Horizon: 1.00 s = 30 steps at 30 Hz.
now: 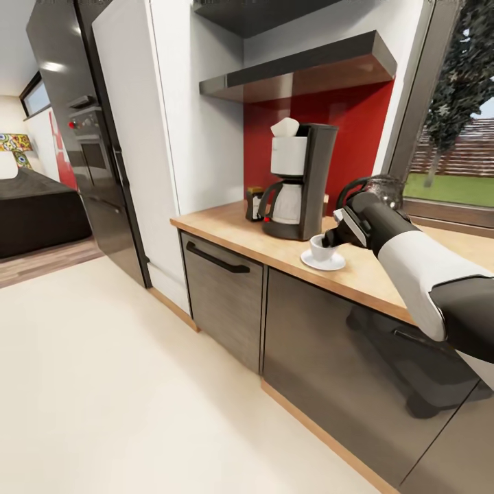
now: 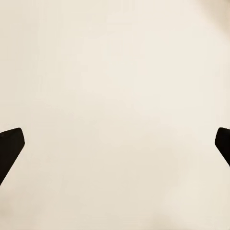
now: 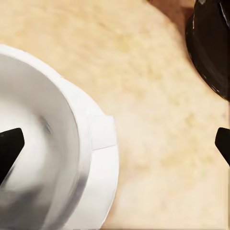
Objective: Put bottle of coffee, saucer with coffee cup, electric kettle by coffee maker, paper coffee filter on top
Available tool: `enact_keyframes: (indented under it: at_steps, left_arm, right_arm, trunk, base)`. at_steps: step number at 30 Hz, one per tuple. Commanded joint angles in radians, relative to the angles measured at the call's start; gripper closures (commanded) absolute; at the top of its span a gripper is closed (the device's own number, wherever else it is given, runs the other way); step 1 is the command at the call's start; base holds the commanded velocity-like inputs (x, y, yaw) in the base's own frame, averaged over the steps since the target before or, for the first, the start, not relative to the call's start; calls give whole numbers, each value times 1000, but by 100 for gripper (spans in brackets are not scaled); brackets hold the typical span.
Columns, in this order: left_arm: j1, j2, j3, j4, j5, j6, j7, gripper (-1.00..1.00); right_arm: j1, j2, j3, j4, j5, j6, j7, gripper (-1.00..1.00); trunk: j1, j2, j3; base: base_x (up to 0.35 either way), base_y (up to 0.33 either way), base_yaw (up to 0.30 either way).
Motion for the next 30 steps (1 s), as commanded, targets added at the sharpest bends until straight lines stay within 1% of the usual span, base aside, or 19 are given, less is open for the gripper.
enact_keyframes:
  at_steps: [1,19,26,28,30]
  left_arm:
    - [0,0,2,-1,10,2,-9,-100]
    - [0,-1,2,-1,10,2,-9,-100]
    - [0,0,2,-1,10,2,-9,-100]
    - [0,0,2,-1,10,2,-9,-100]
    - [0,0,2,0,10,2,-9,-100]
  right_arm:
    - [-1,-1,5,-2,6,4,9,-100]
    - [-2,-3,4,-7,6,4,9,-100]
    - [-3,-17,3,-17,5,4,9,-100]
    - [-4,-26,3,-32,5,4,9,-100]
    - [-4,-30,2,-40,5,4,9,-100]
  trunk:
    - [0,0,1]
    - [0,0,28]
    - [0,0,39]
    - [0,0,42]
    - [0,0,46]
  base:
    - [0,0,0]
    - [0,0,0]
    - [0,0,0]
    - [0,0,0]
    - [0,0,0]
